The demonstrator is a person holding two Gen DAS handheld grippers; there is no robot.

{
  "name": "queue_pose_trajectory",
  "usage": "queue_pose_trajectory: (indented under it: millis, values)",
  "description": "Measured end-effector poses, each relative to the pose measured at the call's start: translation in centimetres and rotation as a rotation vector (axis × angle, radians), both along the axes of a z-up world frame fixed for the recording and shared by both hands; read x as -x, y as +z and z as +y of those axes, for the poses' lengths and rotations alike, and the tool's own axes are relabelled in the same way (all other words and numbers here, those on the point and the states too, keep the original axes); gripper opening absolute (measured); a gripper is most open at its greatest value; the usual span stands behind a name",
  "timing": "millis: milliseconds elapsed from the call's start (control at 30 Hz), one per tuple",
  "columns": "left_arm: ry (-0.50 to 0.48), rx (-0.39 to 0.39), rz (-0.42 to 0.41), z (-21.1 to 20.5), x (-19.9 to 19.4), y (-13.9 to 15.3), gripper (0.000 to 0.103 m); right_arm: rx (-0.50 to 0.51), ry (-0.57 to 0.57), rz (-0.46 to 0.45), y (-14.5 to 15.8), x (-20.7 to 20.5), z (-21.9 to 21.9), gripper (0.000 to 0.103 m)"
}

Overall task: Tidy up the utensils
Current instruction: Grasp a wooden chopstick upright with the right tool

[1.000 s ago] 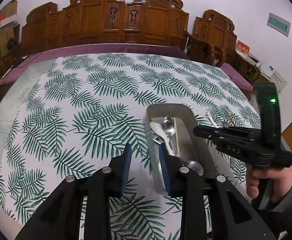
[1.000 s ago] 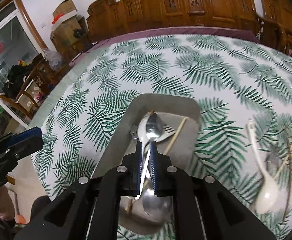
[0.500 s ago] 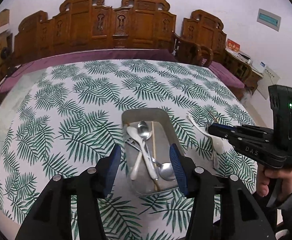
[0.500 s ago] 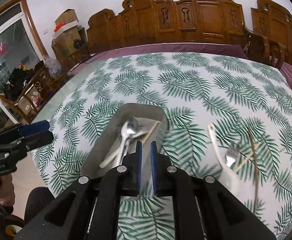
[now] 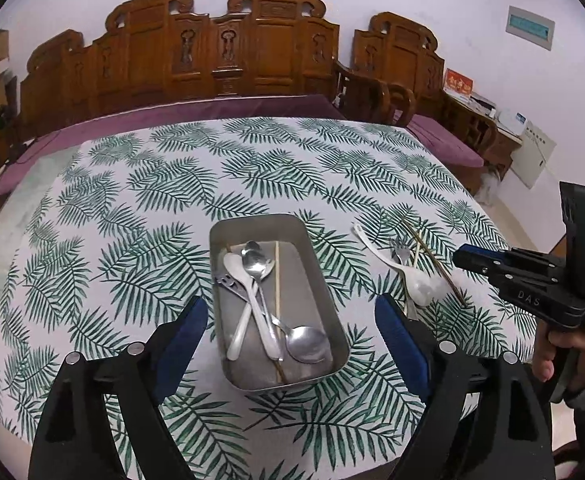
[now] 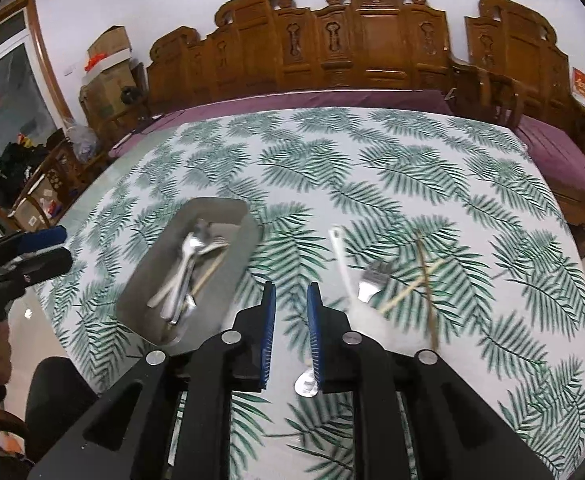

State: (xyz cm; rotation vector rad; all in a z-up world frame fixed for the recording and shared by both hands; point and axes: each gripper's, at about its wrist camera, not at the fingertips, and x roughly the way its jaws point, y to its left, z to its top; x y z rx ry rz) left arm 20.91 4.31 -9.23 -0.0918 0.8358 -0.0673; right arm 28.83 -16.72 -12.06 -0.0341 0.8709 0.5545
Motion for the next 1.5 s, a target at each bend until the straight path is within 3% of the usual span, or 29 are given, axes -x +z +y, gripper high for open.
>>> queue_pose_trajectory:
  millis: [367, 1000, 1233, 1333, 1500]
  values:
    - [-0.044, -0.003, 0.02, -2.8, -1.4, -0.7, 0.082, 0.018, -0.079, 0.022, -2.0, -0.8, -5.2, 0.029]
    - [-0.134, 0.015, 0.099, -8.2, -5.4, -4.7, 0.082, 0.098, -0.09, 0.127, -8.5, -5.4, -7.6, 0.029]
    - [-0.14, 0.022, 0.127, -9.7, -7.6, -6.2, 0.082, 0.162, -0.039, 0.13, -10.0, -7.5, -6.5, 0.019]
    - [-0.151, 0.018, 0.139, -10.4, -8.6, -6.9, 0.082, 0.195, -0.013, 0.131, -10.7, -7.8, -6.2, 0.006]
    - [-0.167, 0.022, 0.167, -11.9, -10.6, -8.2, 0.082, 0.193, 0.005, 0.12, -10.8, -7.1, -6.8, 0.006]
